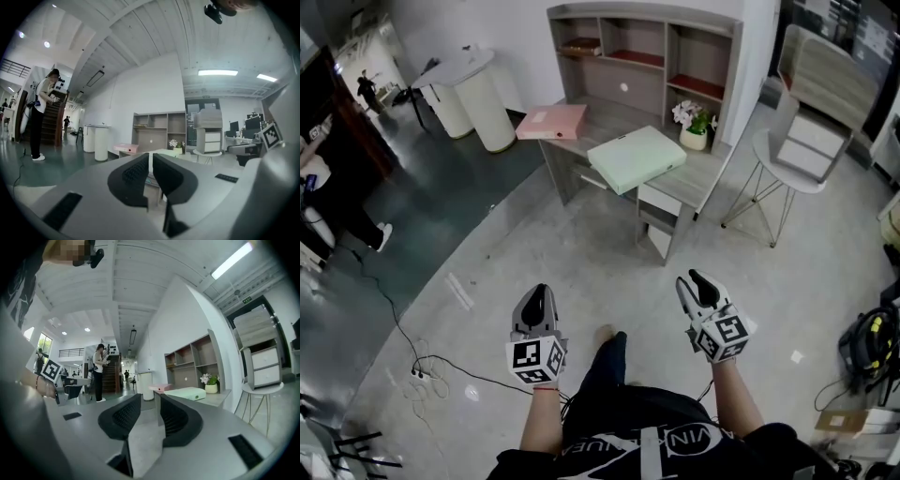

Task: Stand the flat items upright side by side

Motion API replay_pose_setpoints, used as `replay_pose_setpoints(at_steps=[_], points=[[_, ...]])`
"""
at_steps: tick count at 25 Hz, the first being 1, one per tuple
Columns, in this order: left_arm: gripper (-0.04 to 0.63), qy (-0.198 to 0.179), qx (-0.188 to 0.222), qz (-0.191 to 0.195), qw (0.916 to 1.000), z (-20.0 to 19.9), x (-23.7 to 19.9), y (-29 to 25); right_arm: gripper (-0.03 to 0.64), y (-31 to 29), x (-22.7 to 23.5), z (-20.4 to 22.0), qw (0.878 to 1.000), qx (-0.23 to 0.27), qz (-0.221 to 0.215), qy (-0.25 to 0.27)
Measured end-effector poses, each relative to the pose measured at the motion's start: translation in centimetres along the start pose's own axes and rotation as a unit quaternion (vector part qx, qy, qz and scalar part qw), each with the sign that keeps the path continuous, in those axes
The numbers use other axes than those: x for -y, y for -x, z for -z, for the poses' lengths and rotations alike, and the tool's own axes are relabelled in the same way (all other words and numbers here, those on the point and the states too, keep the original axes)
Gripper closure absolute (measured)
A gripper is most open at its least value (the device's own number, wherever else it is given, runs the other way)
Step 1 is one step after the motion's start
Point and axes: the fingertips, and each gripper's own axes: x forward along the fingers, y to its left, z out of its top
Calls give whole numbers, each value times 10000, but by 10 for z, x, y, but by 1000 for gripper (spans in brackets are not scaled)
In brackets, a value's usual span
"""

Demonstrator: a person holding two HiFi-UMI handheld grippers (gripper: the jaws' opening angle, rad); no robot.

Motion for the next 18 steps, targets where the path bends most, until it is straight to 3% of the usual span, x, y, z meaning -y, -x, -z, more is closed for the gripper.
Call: replay_pose_setpoints(at_steps=[5,12,18], points=[[495,110,62,109,9999,-4,-15,-44,442,-40,22,-4,9999,30,70,-84],[474,403,-137,166,9990,4,-46,-111,439,-104,43,-4,9997,-216,87,-67],[449,425,-382,398,9976,7,-64,-177,438,-155,61,7,9982,-476,200,-297]])
